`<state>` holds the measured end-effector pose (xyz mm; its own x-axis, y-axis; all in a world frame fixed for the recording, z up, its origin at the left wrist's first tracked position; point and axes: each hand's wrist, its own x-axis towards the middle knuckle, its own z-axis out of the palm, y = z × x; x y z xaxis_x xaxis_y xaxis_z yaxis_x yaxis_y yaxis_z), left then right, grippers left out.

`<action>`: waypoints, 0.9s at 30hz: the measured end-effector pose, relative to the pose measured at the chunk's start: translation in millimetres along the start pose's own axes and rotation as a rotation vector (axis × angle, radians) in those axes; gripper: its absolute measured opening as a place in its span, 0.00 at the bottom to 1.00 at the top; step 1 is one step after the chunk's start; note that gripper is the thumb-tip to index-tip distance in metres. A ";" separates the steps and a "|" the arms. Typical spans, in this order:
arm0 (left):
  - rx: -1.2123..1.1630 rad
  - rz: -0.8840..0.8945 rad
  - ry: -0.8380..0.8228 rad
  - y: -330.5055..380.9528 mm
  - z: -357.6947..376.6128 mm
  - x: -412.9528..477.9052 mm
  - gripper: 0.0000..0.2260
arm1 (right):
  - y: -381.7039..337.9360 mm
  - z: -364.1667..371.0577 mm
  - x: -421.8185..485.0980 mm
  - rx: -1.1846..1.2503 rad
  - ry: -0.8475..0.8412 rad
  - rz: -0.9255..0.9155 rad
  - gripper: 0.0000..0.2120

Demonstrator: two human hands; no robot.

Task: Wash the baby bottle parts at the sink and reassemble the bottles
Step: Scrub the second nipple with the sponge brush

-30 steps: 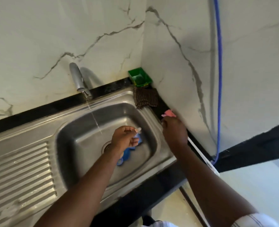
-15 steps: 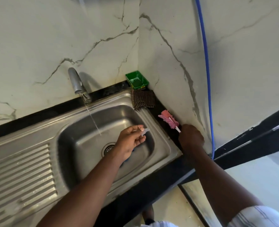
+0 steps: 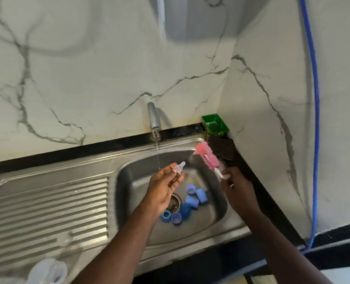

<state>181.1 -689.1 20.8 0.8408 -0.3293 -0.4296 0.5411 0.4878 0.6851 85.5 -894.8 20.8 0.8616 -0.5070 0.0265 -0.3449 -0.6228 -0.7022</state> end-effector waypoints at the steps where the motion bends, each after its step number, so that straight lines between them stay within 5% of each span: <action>1: 0.023 0.022 0.006 2.6 -2.3 -0.7 0.09 | -10.8 4.4 -3.5 0.058 0.000 -0.041 0.08; 8: 0.221 0.245 0.097 38.5 -16.5 -9.7 0.11 | -79.2 37.7 -20.7 0.226 -0.094 -0.293 0.12; 12: 0.311 0.330 0.189 54.0 -25.2 -13.7 0.10 | -81.0 48.6 -18.8 0.272 -0.155 -0.292 0.15; 23: 0.387 0.328 0.226 67.8 -40.3 -13.4 0.13 | -95.1 62.6 -11.7 0.264 -0.175 -0.320 0.09; 27: 0.350 0.307 0.202 62.7 -36.9 -17.8 0.06 | -103.2 67.6 -8.4 0.242 -0.140 -0.346 0.13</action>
<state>200.7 -622.8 49.7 0.9653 -0.0333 -0.2592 0.2599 0.2262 0.9388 139.1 -786.0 45.0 0.9589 -0.1971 0.2042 0.0553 -0.5760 -0.8156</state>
